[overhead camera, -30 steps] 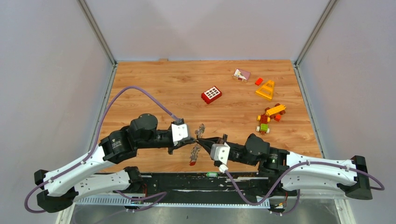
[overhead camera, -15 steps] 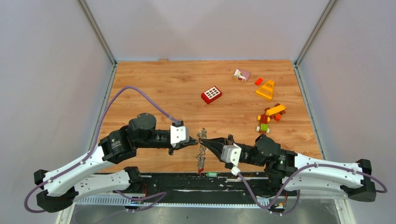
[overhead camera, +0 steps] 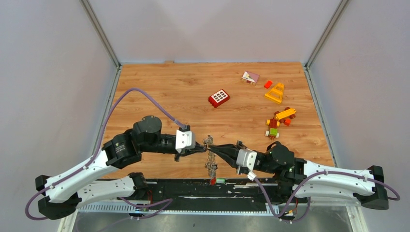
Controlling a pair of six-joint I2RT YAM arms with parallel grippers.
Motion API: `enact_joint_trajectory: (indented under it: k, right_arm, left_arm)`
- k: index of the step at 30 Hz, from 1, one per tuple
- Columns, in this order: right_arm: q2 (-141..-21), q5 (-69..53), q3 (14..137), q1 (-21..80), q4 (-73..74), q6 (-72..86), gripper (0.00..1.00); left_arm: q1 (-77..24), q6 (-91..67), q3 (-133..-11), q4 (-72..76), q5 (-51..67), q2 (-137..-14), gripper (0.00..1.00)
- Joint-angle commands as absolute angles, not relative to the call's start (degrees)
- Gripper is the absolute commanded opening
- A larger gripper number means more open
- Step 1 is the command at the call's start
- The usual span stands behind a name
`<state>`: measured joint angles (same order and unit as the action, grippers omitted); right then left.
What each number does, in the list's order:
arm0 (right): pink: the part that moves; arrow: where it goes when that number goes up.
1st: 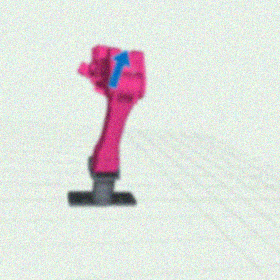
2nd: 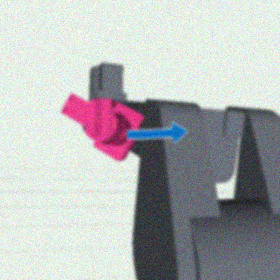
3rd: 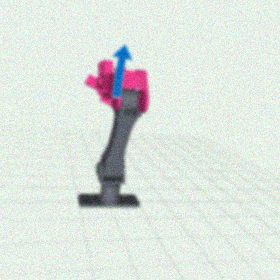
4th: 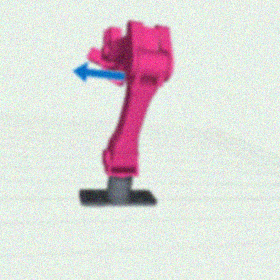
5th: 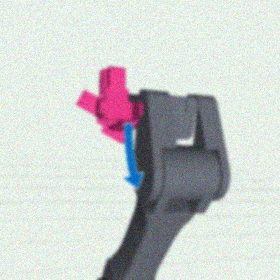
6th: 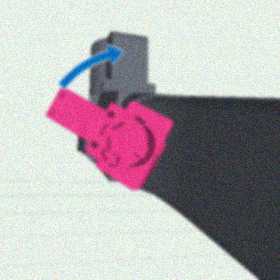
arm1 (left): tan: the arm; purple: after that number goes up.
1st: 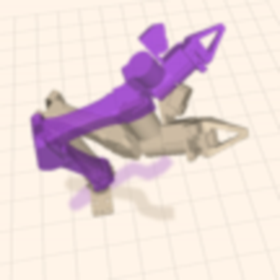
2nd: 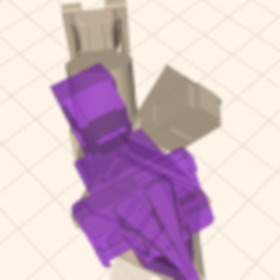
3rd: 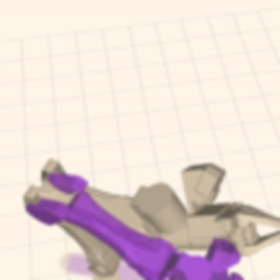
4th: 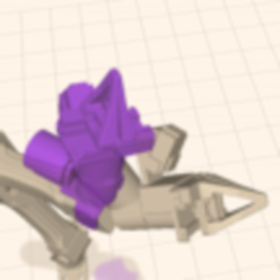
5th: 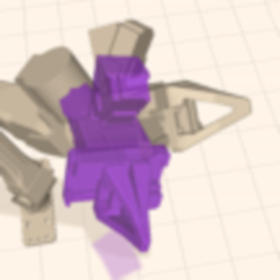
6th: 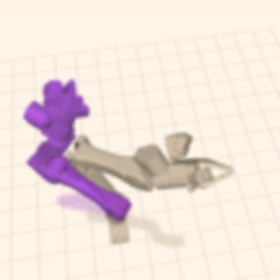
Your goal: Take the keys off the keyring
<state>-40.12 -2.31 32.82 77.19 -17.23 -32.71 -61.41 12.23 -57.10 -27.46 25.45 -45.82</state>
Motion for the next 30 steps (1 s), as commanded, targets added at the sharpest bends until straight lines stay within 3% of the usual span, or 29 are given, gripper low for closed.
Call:
enact_joint_trajectory:
  k: [1,18,30]
  right_arm:
    - [-38.44,0.91,32.6,76.71,-30.45,-30.61,0.0]
    - [-39.17,-1.71,29.49,76.71,-37.3,-27.99,0.0]
    - [-39.56,-2.31,36.91,76.71,-21.95,-35.72,0.0]
  left_arm:
    - [-61.81,10.66,-59.46,-29.87,31.77,-46.3,0.0]
    - [-61.79,9.08,-59.98,-27.67,31.78,-46.13,0.0]
    - [-61.84,7.77,-60.75,-27.25,28.96,-44.57,0.0]
